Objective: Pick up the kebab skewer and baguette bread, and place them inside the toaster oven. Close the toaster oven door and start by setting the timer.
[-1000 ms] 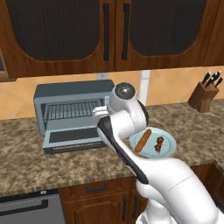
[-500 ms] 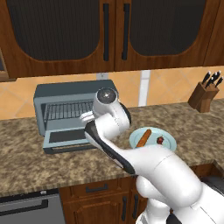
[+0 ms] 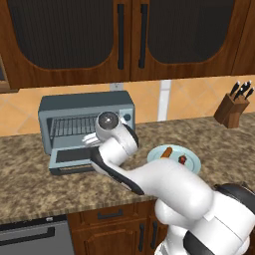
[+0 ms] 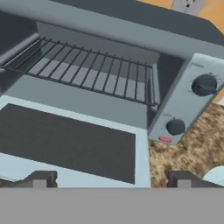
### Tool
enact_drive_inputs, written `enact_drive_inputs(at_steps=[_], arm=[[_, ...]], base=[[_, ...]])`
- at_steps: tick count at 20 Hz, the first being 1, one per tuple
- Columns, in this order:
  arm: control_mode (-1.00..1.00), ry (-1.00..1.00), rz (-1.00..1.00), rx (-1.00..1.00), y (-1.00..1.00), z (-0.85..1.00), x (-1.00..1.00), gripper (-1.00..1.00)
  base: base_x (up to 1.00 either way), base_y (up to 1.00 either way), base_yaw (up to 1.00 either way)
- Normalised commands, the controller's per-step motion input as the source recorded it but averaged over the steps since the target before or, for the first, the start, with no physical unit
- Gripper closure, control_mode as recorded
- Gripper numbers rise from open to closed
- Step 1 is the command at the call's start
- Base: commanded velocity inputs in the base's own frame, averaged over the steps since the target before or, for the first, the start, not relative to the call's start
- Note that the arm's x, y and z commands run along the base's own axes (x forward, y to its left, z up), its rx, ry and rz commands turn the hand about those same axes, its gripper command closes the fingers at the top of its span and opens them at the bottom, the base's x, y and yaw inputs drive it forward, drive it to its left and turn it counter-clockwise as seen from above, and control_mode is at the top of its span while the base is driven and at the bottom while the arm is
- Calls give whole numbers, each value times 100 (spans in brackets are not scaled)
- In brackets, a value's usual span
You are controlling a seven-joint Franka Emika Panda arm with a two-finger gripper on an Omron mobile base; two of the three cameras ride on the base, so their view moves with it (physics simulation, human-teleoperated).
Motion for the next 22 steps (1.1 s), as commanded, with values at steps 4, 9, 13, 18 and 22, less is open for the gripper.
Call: enact_drive_inputs(at_steps=[4, 9, 13, 18, 22], arm=[[-100, -12, 0, 16, 0, 0, 25, -100], [-100, -17, 0, 13, 14, 0, 34, -100], [-100, -9, 0, 10, 13, 0, 35, -100], [-100, -1, 0, 10, 30, 0, 26, -100], [-100, 0, 0, 6, 9, 0, 27, -100]], base=[[0, 0, 0], [0, 0, 0], [0, 0, 0], [0, 0, 0], [0, 0, 0]])
